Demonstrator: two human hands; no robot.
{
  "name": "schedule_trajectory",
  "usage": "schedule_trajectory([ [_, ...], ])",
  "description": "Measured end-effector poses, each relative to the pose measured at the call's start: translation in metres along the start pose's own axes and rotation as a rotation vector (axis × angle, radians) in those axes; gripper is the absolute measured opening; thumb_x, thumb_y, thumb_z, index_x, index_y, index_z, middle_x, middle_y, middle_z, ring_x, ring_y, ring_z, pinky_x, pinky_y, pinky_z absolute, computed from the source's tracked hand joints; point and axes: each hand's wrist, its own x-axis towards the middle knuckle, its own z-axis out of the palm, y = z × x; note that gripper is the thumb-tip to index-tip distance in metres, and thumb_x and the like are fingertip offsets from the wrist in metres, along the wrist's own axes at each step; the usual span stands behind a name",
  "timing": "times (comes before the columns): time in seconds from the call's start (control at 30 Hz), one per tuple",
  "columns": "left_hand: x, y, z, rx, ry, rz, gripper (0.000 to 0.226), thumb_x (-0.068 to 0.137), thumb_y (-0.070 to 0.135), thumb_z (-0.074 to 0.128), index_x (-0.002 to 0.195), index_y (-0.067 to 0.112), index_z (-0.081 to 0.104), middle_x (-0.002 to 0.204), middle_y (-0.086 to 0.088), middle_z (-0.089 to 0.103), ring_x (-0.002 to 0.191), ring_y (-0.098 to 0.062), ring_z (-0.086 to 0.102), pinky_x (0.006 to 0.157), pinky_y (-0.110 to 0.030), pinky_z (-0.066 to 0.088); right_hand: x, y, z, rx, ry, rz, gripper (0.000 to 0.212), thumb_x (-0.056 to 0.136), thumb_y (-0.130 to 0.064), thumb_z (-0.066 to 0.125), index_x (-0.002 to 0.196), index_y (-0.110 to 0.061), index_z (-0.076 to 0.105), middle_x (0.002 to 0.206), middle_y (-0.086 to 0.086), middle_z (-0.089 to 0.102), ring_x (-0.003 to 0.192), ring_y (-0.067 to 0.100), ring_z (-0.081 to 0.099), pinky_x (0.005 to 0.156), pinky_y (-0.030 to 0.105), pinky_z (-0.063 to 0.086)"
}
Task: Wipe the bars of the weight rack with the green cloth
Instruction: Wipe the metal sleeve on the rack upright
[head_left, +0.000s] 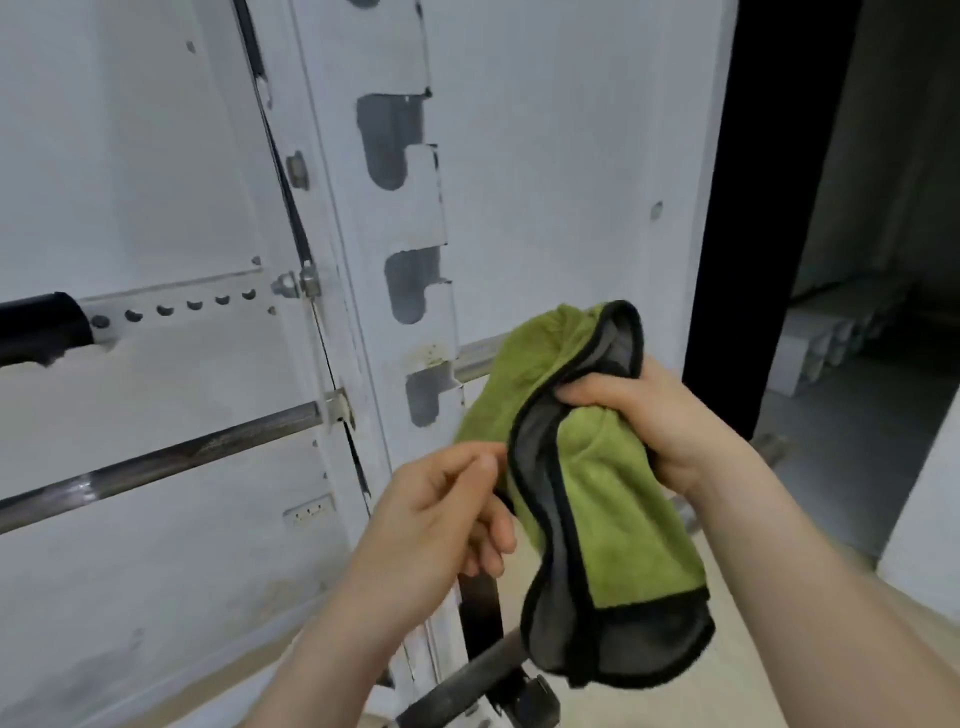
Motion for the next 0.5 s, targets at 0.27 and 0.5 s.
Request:
schedule_trajectory([
  [0.27, 0.049, -0.001, 0.034, 0.734, 0.503, 0.399, 0.03, 0.08, 0.005, 0.051, 0.087, 0.028, 0.07, 0.08, 0.017, 0.065, 0.077, -0.002, 0.059, 0.067, -0.025, 0.052, 0.069, 0.006, -0.038, -0.408, 0.06, -0.091, 0.03, 0.078, -0.001, 0.065, 0.095, -0.026, 0.061, 0.097, -0.001, 0.068, 0.088, 0.015, 0.065, 0.078, 0.028, 0.053],
  [0.5, 0.066, -0.024, -0.067, 0.57, 1.115, 0.168, 0.038, 0.079, -0.005, 0.044, 0.081, 0.029, 0.06, 0.082, 0.01, 0.064, 0.077, -0.008, 0.059, 0.07, -0.024, 0.044, 0.178, 0.076, 0.035, -1.18, -0.306, -0.447, 0.081, 0.077, -0.01, 0.063, 0.146, -0.011, 0.021, 0.144, 0.006, 0.035, 0.137, 0.024, 0.027, 0.11, 0.044, 0.028],
])
